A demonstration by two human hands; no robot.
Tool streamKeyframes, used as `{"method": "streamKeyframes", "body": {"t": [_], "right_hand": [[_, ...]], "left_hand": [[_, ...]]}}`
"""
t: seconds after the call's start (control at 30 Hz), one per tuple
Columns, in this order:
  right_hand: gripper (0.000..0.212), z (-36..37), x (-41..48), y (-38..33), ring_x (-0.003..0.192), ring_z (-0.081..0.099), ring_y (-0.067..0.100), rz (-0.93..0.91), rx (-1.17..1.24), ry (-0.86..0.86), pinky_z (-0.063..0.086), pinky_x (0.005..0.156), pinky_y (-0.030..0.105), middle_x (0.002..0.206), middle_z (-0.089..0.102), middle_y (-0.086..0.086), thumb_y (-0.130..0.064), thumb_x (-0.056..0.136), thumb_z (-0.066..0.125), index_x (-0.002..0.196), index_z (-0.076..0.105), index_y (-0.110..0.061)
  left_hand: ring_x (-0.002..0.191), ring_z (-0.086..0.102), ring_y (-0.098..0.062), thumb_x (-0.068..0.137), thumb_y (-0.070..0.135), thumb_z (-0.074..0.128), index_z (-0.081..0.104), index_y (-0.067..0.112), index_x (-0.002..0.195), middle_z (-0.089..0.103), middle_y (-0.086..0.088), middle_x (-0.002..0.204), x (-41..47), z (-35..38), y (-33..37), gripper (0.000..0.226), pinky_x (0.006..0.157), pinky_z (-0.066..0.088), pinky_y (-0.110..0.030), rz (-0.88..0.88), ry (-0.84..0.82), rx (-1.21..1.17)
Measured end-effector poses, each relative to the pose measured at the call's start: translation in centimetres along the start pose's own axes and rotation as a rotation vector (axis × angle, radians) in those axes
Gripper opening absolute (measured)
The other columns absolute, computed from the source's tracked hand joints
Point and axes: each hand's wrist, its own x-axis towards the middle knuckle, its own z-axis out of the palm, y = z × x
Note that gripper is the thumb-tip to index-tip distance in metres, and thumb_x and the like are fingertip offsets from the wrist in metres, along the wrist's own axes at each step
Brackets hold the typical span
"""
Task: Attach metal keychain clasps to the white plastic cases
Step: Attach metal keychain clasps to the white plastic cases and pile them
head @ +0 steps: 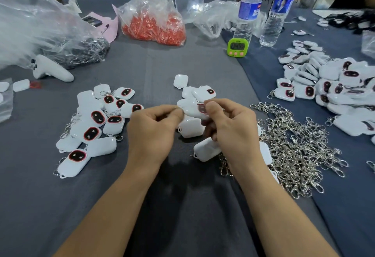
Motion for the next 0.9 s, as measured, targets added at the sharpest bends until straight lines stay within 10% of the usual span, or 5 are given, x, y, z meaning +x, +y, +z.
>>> {"method": "streamKeyframes", "body": {"t": [0.23, 0.43, 0.57, 0.7, 0.9], "right_hand": [[0.03, 0.4, -1.4, 0.5, 0.09, 0.057, -0.007, -0.191, -0.617, -0.157, 0.036, 0.076, -0.002, 0.097, 0.071, -0.024, -0.016, 0.088, 0.064, 0.109, 0.077, -0.033], [0.038, 1.1, -1.7, 0.7, 0.112, 0.055, 0.02, -0.376, -0.902, -0.239, 0.032, 0.091, 0.022, 0.12, 0.067, -0.005, -0.015, 0.083, 0.066, 0.12, 0.072, -0.023], [0.023, 1.2, -1.6, 1.0, 0.1, 0.049, 0.022, -0.387, -1.088, -0.274, 0.036, 0.089, 0.036, 0.111, 0.055, -0.005, -0.024, 0.088, 0.065, 0.11, 0.069, -0.023], [0.015, 1.2, -1.4, 1.1, 0.096, 0.051, 0.021, -0.398, -1.036, -0.259, 0.039, 0.086, 0.038, 0.103, 0.06, -0.006, -0.028, 0.099, 0.056, 0.1, 0.07, -0.022], [0.021, -1.0, 0.0, -0.6, 0.073, 0.055, 0.016, -0.177, -0.596, 0.108, 0.039, 0.069, 0.034, 0.074, 0.068, -0.003, -0.015, 0.097, 0.05, 0.086, 0.068, -0.017]], "left_hand": [[0.074, 0.063, -0.019, 0.085, 0.033, 0.062, 0.079, 0.026, 0.084, 0.062, 0.016, 0.06, 3.4, -5.5, -1.6, 0.019, 0.078, 0.047, -0.032, 0.067, 0.401, 0.45], [0.075, 0.052, -0.033, 0.083, 0.031, 0.053, 0.069, 0.021, 0.061, 0.06, -0.004, 0.059, 4.3, -7.6, -2.7, 0.029, 0.078, 0.031, -0.042, -0.095, 0.41, 0.948], [0.088, 0.052, -0.038, 0.081, 0.028, 0.064, 0.076, 0.025, 0.091, 0.066, -0.013, 0.09, 3.8, -7.3, -2.8, 0.016, 0.084, 0.034, -0.045, -0.029, 0.427, 1.031], [0.11, 0.05, -0.041, 0.074, 0.023, 0.07, 0.062, 0.012, 0.124, 0.06, -0.016, 0.123, 3.3, -5.7, -2.8, 0.052, 0.092, 0.036, -0.05, 0.15, 0.394, 0.995], [0.139, 0.042, -0.025, 0.094, 0.024, 0.055, 0.065, 0.024, 0.131, 0.054, -0.005, 0.146, 3.8, -4.3, -4.0, 0.039, 0.117, 0.025, -0.046, 0.334, -0.049, 1.053]]}}
